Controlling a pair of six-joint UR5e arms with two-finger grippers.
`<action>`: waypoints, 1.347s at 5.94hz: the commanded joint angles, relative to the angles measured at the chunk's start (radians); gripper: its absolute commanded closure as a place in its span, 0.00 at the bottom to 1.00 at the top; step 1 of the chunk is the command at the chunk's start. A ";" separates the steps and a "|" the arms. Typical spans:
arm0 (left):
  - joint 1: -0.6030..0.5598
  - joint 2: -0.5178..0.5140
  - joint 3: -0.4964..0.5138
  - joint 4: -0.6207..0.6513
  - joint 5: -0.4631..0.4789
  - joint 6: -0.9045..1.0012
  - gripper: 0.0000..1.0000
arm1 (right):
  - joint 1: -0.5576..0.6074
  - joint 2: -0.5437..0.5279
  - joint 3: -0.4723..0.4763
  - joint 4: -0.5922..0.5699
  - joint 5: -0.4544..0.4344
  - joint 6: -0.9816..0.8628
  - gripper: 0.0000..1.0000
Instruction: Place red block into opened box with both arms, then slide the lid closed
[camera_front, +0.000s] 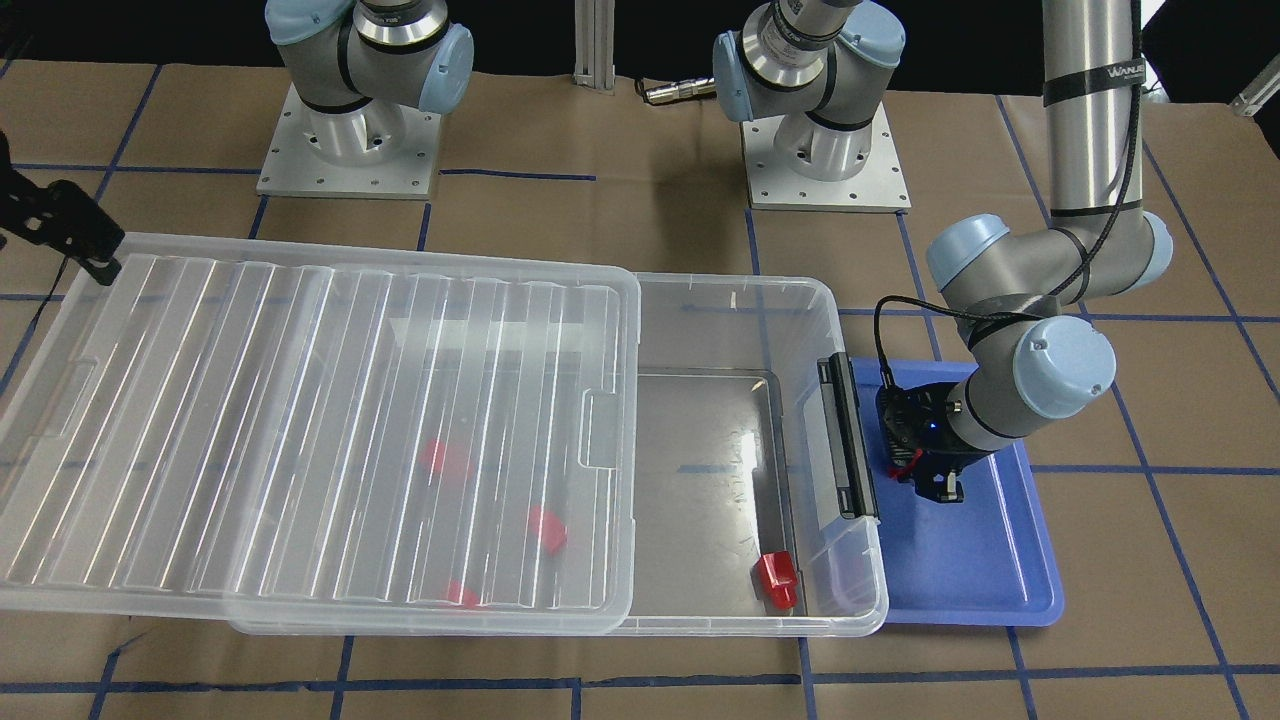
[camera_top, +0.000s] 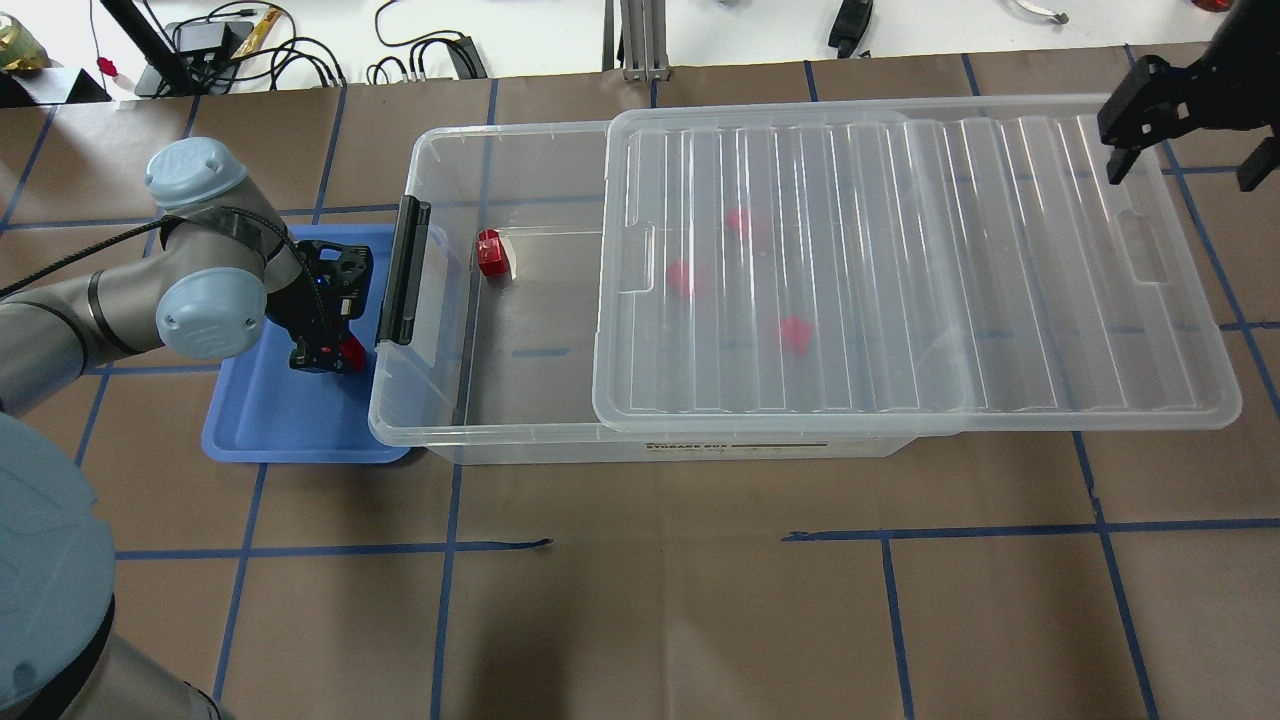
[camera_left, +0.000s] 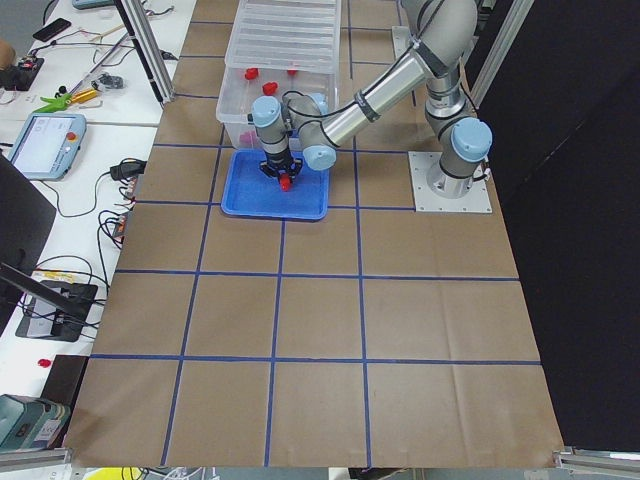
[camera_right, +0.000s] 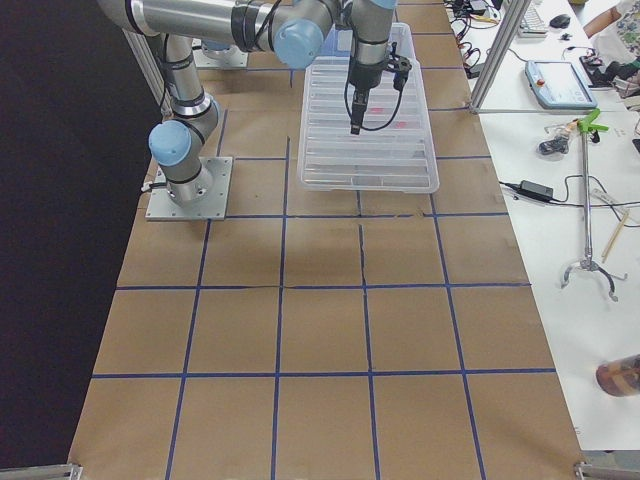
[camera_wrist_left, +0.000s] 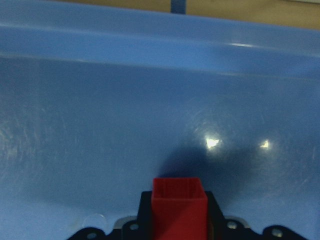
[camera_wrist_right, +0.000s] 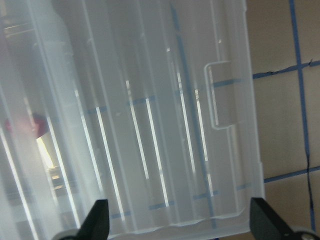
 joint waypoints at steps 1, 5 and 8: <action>-0.011 0.093 0.013 -0.082 0.003 -0.029 0.95 | 0.173 -0.006 -0.034 0.061 0.034 0.099 0.00; -0.174 0.308 0.126 -0.326 -0.008 -0.276 0.97 | 0.242 -0.017 -0.021 0.059 0.057 0.141 0.00; -0.346 0.217 0.129 -0.234 -0.051 -0.503 0.97 | 0.248 -0.017 -0.022 0.059 0.089 0.144 0.00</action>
